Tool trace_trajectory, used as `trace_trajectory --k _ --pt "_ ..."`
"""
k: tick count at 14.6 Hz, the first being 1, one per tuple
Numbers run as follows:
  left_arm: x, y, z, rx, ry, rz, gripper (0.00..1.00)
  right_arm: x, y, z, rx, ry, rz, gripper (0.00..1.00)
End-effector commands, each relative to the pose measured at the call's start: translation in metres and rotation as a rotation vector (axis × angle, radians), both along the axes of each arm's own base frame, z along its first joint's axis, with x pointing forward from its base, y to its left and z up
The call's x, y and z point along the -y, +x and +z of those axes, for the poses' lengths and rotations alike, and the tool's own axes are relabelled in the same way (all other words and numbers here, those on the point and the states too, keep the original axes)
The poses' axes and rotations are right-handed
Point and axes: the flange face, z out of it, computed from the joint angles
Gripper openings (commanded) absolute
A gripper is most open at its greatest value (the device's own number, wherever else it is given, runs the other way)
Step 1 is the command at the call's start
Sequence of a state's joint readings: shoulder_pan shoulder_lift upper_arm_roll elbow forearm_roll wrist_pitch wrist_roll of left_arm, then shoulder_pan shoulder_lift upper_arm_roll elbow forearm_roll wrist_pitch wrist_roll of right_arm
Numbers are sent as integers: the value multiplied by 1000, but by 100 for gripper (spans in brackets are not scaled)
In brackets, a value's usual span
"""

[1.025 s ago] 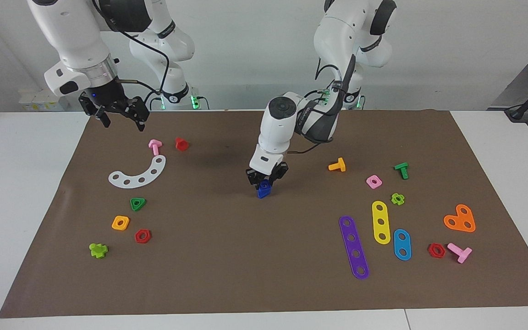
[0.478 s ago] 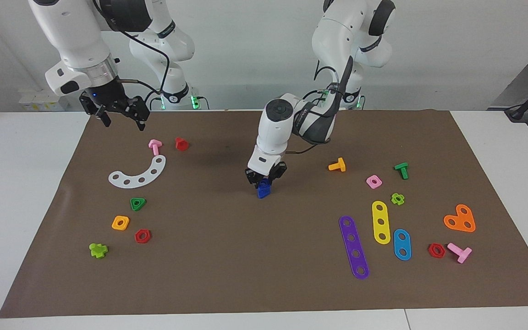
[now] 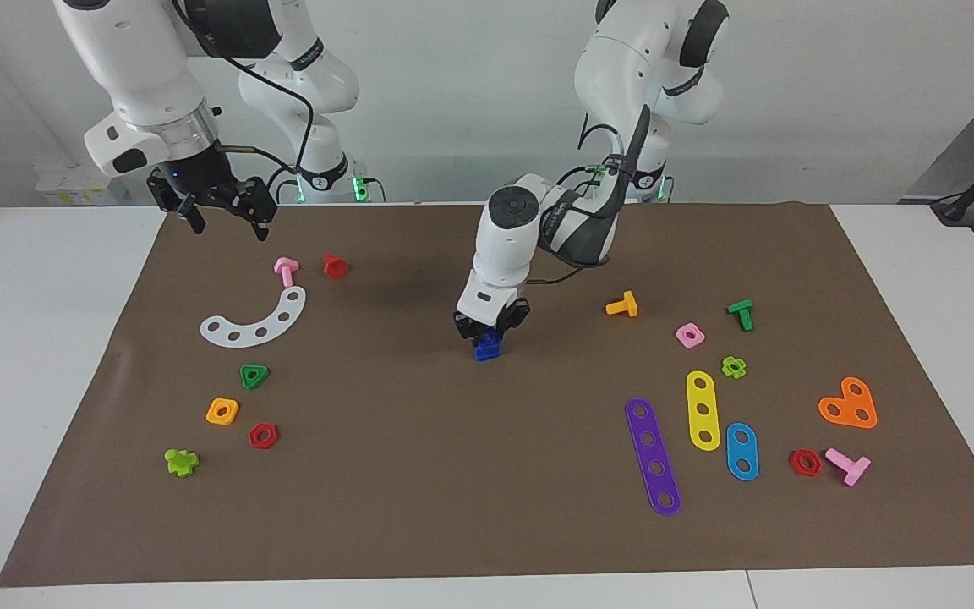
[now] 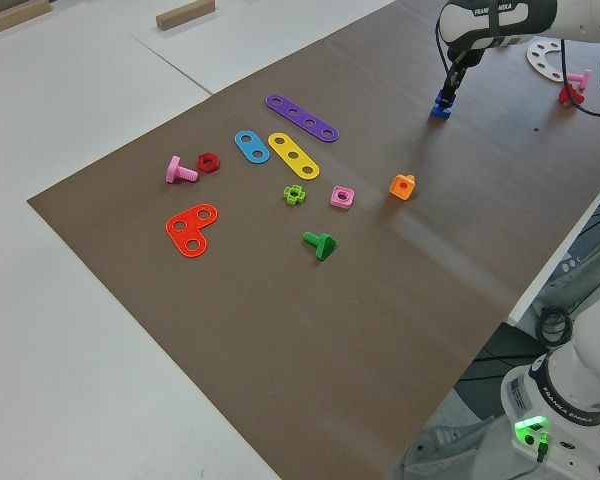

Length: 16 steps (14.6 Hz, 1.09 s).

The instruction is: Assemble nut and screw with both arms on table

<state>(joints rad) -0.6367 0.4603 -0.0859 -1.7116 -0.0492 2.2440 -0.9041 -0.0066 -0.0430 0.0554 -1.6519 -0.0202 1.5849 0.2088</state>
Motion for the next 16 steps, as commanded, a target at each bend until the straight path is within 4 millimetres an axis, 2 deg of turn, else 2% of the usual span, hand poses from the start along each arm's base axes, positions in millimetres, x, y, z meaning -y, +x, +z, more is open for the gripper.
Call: trace_trajectory --k 1,2,3,6,8,12,13,14,16 --pt "1 -1 0 17 9 -8 82 0 -8 1 8 16 12 100" --pt "1 0 1 27 17 -18 94 0 -8 1 8 16 12 100" --pt "2 -1 0 32 22 -25 99 0 -8 1 8 16 12 100" --pt "-1 3 6 27 33 -28 100 0 -8 0 6 16 11 100" --pt "-14 20 26 -2 70 -34 100 0 -8 0 6 16 11 100" --pt "-93 75 60 -47 92 -89 100 0 -8 1 8 16 12 100" --pt "-122 86 81 -30 80 -93 100 1 -8 1 8 16 11 100" --pt "-153 95 94 -31 80 -119 100 0 -8 1 8 16 12 100" --pt "-227 112 113 -51 85 -190 99 0 -8 0 6 16 11 100"
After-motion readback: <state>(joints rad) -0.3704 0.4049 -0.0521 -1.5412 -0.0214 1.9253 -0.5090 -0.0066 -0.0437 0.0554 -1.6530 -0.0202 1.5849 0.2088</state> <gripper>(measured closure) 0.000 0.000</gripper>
